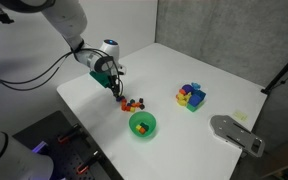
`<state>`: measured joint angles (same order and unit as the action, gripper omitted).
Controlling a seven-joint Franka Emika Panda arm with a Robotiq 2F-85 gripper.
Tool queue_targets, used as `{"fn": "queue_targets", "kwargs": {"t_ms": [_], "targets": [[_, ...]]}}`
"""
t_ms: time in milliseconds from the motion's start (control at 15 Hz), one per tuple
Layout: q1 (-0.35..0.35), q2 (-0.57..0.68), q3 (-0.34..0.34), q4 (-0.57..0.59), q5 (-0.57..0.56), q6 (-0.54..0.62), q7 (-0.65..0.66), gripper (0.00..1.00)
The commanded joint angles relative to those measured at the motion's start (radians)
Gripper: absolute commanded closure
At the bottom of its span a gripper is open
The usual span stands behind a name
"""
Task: Put the green block inside the bowl
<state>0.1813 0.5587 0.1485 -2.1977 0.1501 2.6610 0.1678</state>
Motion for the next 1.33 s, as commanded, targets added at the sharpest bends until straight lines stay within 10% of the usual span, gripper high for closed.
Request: {"fn": "queue_targets", "kwargs": {"t_ms": [0, 1267], "targets": [[0.011, 0.072, -0.02, 0.069, -0.017, -0.012, 0.004, 0.0], [0.026, 0.275, -0.042, 0.24, -0.049, -0.023, -0.011, 0.0]]}}
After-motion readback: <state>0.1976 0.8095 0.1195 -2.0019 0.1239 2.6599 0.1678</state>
